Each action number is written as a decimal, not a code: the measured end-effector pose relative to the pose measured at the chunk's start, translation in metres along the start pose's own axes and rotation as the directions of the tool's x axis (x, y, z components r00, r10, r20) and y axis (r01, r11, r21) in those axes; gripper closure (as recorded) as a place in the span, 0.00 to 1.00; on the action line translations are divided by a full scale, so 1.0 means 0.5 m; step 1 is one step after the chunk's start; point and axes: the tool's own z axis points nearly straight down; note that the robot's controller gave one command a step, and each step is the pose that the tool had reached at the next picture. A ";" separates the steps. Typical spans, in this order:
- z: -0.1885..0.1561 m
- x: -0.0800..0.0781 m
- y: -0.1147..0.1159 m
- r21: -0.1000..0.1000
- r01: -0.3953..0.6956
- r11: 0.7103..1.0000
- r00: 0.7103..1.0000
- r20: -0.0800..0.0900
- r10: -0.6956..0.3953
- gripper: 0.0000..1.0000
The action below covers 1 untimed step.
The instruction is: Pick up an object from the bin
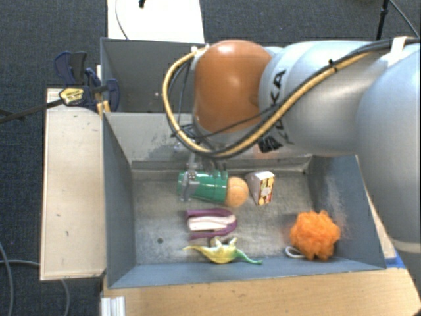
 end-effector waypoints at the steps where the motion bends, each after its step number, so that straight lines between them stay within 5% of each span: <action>1: 0.059 -0.006 -0.037 0.005 -0.150 0.989 0.989 -0.005 0.150 0.00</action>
Offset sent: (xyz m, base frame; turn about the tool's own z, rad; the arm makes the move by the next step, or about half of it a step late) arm -0.0099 -0.0638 -0.0540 0.3075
